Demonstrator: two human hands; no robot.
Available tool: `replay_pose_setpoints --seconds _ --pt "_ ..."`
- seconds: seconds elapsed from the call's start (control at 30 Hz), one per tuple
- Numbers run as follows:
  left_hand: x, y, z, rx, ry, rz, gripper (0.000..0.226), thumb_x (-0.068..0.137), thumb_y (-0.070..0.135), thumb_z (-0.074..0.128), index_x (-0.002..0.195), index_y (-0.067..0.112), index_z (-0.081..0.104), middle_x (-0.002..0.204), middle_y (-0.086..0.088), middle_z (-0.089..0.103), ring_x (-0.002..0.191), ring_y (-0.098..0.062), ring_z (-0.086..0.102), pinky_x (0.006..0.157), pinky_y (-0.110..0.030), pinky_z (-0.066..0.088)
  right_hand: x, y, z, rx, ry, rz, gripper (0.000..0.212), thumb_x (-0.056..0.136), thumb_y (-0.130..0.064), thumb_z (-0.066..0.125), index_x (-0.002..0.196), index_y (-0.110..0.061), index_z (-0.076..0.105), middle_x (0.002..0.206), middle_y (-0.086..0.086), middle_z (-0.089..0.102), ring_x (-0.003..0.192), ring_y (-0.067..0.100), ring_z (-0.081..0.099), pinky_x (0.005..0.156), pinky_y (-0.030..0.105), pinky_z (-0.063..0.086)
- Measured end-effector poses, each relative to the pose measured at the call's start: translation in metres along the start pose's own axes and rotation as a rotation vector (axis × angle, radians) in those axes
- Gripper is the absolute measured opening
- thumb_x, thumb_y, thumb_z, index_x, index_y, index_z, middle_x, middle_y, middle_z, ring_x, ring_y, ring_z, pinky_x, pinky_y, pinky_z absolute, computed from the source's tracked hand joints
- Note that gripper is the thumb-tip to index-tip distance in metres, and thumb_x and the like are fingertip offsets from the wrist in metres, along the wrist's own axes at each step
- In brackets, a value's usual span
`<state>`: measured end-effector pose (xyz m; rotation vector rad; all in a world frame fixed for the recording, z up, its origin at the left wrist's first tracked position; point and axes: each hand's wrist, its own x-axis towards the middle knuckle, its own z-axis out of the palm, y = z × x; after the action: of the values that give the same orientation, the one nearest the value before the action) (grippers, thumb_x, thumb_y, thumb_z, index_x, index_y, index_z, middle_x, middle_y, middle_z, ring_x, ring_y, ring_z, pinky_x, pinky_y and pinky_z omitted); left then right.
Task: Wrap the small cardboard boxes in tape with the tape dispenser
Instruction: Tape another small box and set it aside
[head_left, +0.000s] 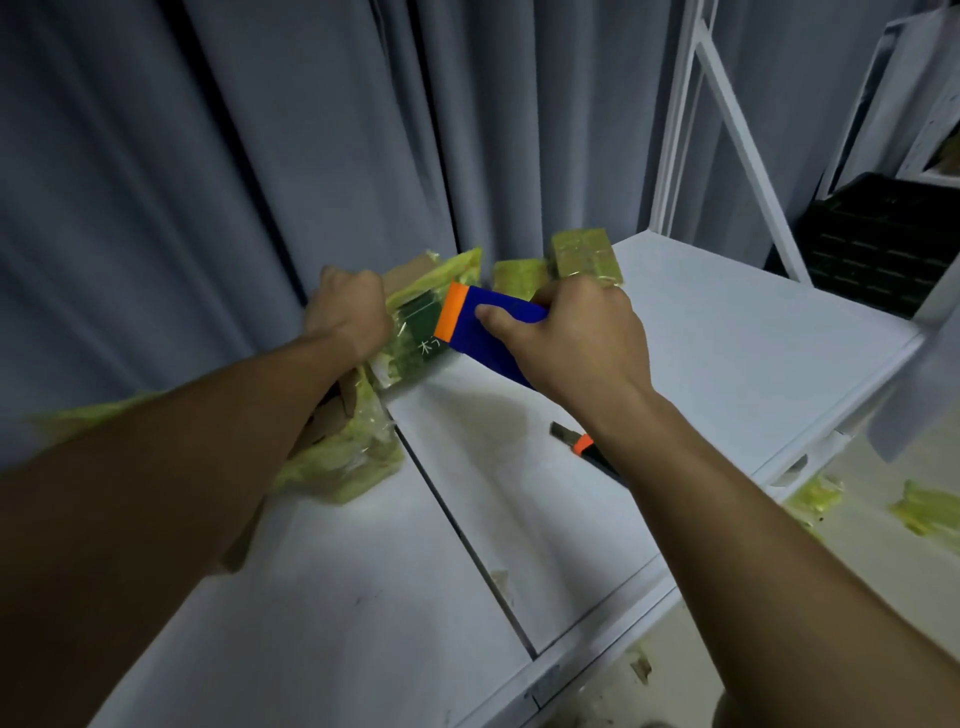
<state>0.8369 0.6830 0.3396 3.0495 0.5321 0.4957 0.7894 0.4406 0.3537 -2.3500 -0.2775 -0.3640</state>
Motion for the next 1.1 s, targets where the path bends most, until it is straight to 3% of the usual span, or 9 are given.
replay_pose_setpoints --seconds 0.17,0.37,0.5,0.73,0.87,0.97,1.1 --pt "-0.004 -0.003 -0.032 -0.099 0.102 -0.07 0.022 0.086 0.018 0.06 0.103 0.007 0.067 0.109 -0.019 0.06 0.117 -0.037 0.047 0.088 -0.042 0.051 -0.012 -0.013 -0.005 0.025 0.015 -0.013 0.043 0.086 -0.06 0.065 0.077 -0.019 0.067 0.066 -0.002 0.059 0.071 0.021 0.061 0.05 0.027 0.036" --pt "-0.007 -0.01 -0.039 -0.115 0.09 -0.051 0.014 0.086 0.032 0.061 0.09 0.018 0.061 0.099 -0.007 0.066 0.1 -0.033 0.058 0.072 -0.034 0.049 -0.026 -0.015 -0.005 0.068 -0.017 0.019 0.042 0.087 -0.059 0.066 0.086 -0.017 0.072 0.073 -0.002 0.064 0.071 0.018 0.061 0.051 0.026 0.035" --pt "-0.012 -0.011 -0.026 -0.073 0.079 0.006 0.023 0.093 0.042 0.054 0.103 0.022 0.056 0.102 -0.007 0.066 0.096 -0.032 0.061 0.074 -0.037 0.05 -0.026 -0.012 -0.003 0.06 -0.043 0.034 0.041 0.087 -0.058 0.067 0.084 -0.018 0.07 0.073 -0.001 0.063 0.073 0.019 0.062 0.053 0.027 0.037" --pt "-0.011 -0.004 -0.007 -0.064 0.083 0.019 0.031 0.099 0.039 0.04 0.116 0.015 0.047 0.1 -0.012 0.063 0.081 -0.03 0.054 0.067 -0.037 0.042 -0.022 -0.005 0.008 0.006 -0.108 0.043 0.048 0.085 -0.064 0.067 0.082 -0.016 0.067 0.072 -0.001 0.059 0.072 0.02 0.061 0.05 0.027 0.033" --pt "-0.005 0.0 -0.007 -0.064 0.087 0.018 0.038 0.1 0.038 0.038 0.123 0.009 0.046 0.107 -0.015 0.065 0.09 -0.036 0.061 0.071 -0.04 0.047 -0.027 -0.007 0.023 0.004 -0.172 0.028 0.05 0.084 -0.065 0.066 0.074 -0.016 0.063 0.068 0.001 0.058 0.068 0.021 0.058 0.049 0.028 0.03" --pt "0.0 -0.002 -0.005 -0.234 0.021 -0.082 0.038 0.096 0.04 0.044 0.122 0.012 0.05 0.11 -0.014 0.063 0.093 -0.033 0.06 0.074 -0.038 0.05 -0.029 -0.011 0.032 0.016 -0.184 -0.014 0.05 0.086 -0.064 0.065 0.076 -0.015 0.068 0.069 0.001 0.059 0.069 0.02 0.059 0.051 0.028 0.034" --pt "0.002 -0.004 -0.007 -0.526 -0.095 -0.191 0.024 0.091 0.035 0.054 0.108 0.018 0.059 0.108 -0.003 0.061 0.082 -0.019 0.058 0.061 -0.027 0.042 -0.03 -0.019 0.04 0.026 -0.18 -0.094 0.05 0.085 -0.066 0.064 0.083 -0.017 0.072 0.076 0.001 0.066 0.075 0.02 0.063 0.056 0.03 0.046"
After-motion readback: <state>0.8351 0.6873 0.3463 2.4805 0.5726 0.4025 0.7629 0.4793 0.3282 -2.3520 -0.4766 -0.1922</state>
